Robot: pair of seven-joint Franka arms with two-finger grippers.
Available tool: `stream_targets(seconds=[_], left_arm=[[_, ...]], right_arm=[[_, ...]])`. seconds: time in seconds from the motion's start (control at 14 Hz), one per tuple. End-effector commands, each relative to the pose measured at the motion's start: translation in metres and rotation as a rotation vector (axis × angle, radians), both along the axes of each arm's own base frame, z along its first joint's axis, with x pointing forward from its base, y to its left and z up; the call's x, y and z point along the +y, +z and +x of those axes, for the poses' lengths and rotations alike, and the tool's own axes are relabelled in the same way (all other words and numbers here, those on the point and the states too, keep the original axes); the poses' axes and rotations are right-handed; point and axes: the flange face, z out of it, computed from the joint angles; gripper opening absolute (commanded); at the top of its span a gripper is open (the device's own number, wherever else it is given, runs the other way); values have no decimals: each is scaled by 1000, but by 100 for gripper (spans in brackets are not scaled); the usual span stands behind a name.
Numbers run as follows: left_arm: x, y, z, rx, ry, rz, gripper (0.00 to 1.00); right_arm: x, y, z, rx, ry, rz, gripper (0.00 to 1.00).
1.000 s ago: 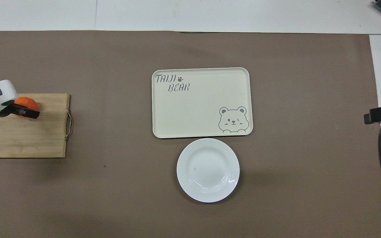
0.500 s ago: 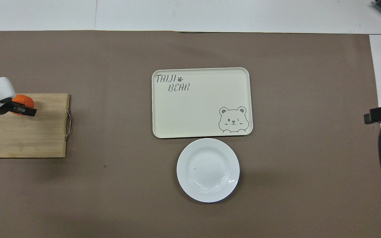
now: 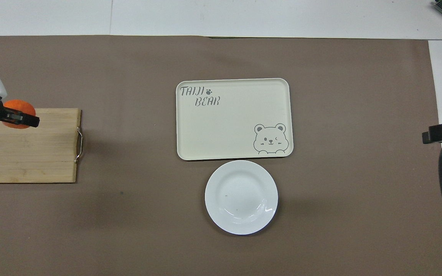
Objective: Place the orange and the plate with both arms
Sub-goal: 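Lift the orange with the left gripper and carry it over the plate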
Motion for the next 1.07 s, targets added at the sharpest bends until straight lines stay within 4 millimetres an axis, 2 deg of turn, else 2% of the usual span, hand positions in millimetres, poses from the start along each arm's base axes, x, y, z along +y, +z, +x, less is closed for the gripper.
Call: stream_targets(seconds=[0.0, 0.21, 0.43, 0.64, 1.0], left_arm=[[-38, 29, -10, 33, 57, 8, 0], [-86, 58, -26, 32, 142, 6, 0], [-142, 77, -44, 41, 216, 8, 0], [-214, 86, -65, 68, 272, 22, 0], [-307, 95, -112, 61, 317, 22, 0]], right_arm=[[-1, 4, -5, 0, -6, -10, 100], [-1, 3, -5, 1, -6, -10, 100], [-1, 4, -5, 0, -6, -10, 100], [-1, 4, -5, 0, -6, -10, 100], [-1, 3, -5, 1, -6, -10, 100]])
